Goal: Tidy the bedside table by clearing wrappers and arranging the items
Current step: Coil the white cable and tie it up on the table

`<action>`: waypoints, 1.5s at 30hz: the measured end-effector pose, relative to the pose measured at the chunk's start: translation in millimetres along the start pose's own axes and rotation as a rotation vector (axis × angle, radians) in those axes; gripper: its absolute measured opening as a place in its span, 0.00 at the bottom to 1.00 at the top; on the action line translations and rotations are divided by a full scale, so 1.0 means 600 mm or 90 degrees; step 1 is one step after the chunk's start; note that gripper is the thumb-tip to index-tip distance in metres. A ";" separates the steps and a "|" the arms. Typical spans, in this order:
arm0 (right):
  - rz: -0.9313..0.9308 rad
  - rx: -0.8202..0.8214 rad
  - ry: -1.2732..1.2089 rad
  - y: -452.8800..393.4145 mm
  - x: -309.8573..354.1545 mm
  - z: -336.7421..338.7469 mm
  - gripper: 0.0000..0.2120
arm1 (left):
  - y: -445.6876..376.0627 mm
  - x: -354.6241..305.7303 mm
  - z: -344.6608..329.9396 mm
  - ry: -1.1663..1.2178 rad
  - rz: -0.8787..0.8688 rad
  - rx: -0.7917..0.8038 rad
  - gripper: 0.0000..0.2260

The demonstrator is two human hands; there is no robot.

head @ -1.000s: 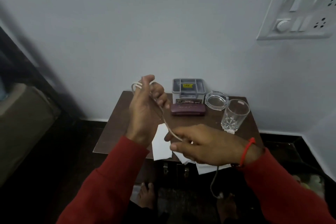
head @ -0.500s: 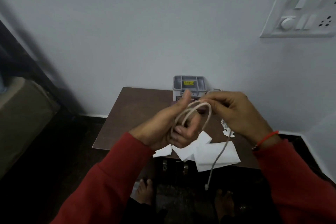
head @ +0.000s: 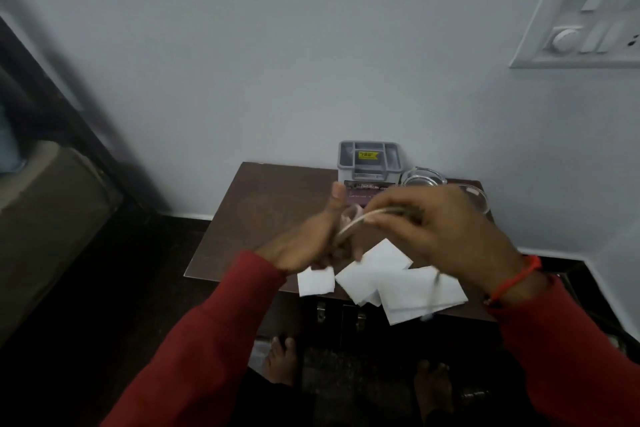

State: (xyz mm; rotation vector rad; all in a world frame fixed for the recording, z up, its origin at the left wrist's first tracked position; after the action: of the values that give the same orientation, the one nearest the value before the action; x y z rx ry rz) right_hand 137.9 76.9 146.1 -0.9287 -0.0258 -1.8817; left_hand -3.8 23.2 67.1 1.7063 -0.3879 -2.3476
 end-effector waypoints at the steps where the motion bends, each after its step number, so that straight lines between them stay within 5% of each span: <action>1: -0.013 -0.054 0.005 0.001 -0.013 0.015 0.02 | 0.002 -0.002 -0.029 0.072 0.032 0.132 0.43; 4: -0.045 -0.148 -0.078 0.006 -0.055 0.035 0.02 | 0.015 -0.042 -0.071 0.320 -0.017 0.364 0.39; 7: -0.084 -0.067 -0.207 0.009 -0.073 -0.005 0.11 | 0.014 -0.079 -0.053 0.531 -0.137 0.372 0.33; 12: -0.141 0.233 -0.198 0.027 -0.049 -0.107 0.10 | -0.017 -0.033 0.025 0.705 -0.201 -0.030 0.27; 15: -0.139 0.157 -0.200 0.018 -0.032 -0.103 0.17 | -0.014 -0.005 0.059 0.567 -0.186 -0.272 0.25; 18: -0.157 0.036 -0.263 0.009 -0.020 -0.090 0.11 | -0.010 -0.005 0.053 0.405 -0.167 -0.375 0.25; 24: -0.022 0.109 -0.129 0.019 0.004 -0.095 0.11 | -0.026 -0.002 0.015 0.452 -0.080 -0.242 0.22; 29: 0.065 -0.022 0.051 0.006 0.012 -0.079 0.11 | -0.030 -0.002 -0.010 0.499 -0.033 -0.078 0.18; 33: 0.003 -0.183 -0.048 0.005 -0.012 -0.064 0.15 | -0.030 -0.010 -0.035 0.585 -0.035 0.005 0.13; 37: -0.153 -0.104 -0.273 0.008 -0.056 -0.076 0.27 | -0.029 -0.019 -0.041 0.663 -0.066 0.057 0.13; 41: -0.183 -0.067 -0.537 0.009 -0.048 -0.096 0.24 | -0.024 -0.025 -0.044 0.697 -0.111 0.139 0.12; 45: -0.157 -0.132 -0.547 0.005 -0.035 -0.081 0.18 | -0.023 -0.027 -0.053 0.674 -0.126 0.203 0.23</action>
State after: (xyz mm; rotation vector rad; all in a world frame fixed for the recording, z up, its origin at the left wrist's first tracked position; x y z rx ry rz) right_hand 116.2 72.2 97.7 -1.8872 -0.4854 -1.5787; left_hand 31.2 38.7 67.3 2.8986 -0.3926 -1.1801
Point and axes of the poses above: each hand's wrist, its own y-axis away from the middle knuckle, its own z-axis out of the back of the hand, x = y × z, the point moved 6 cm from there along -y, towards the middle knuckle, and after that the axes turned 6 degrees about z, right-handed, at the moved point
